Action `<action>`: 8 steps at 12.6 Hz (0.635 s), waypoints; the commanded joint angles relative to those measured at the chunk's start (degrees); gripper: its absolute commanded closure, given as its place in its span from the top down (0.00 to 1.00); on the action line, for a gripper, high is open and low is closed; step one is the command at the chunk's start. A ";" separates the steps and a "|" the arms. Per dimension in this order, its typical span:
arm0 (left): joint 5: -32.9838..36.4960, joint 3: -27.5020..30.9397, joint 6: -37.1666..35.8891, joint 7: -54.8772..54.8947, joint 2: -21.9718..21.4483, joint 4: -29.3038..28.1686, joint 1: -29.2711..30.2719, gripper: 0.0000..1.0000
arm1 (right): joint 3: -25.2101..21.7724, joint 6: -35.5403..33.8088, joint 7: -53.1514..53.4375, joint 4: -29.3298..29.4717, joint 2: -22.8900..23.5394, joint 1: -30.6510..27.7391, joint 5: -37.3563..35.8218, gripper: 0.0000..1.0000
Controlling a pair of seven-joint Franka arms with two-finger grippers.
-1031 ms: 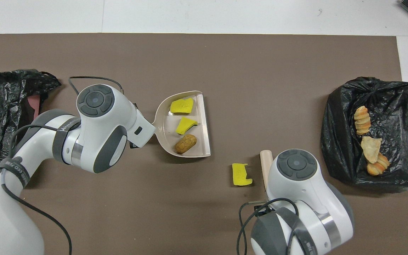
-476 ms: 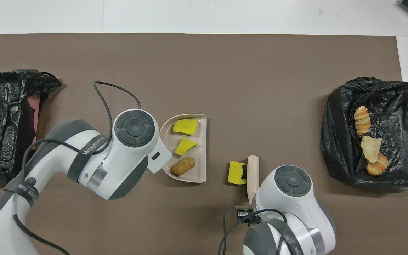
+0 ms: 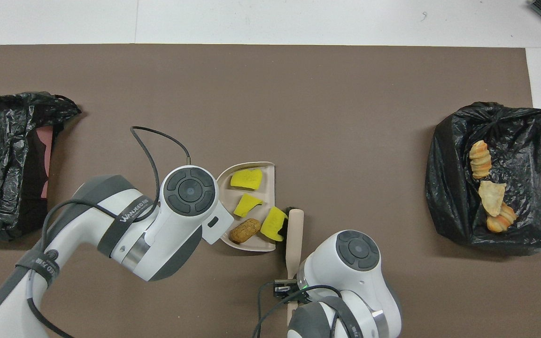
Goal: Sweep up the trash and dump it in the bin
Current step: 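Sweep the yellow sponges and pastry into the dustpan with the right gripper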
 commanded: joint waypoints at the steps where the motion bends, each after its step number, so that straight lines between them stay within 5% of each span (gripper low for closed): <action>1: -2.12 0.43 6.18 0.83 -0.86 -2.18 1.35 0.00 | 0.13 -0.94 -3.09 5.79 1.89 -0.51 2.80 0.00; 3: -9.13 0.43 8.82 7.40 0.37 -1.74 4.07 0.00 | 0.13 -3.13 -2.82 8.10 1.19 -0.51 1.15 0.00; 8: -20.67 0.44 10.68 18.94 2.74 0.36 9.61 0.00 | 0.30 -14.37 -1.15 13.01 0.39 -0.42 -18.44 0.00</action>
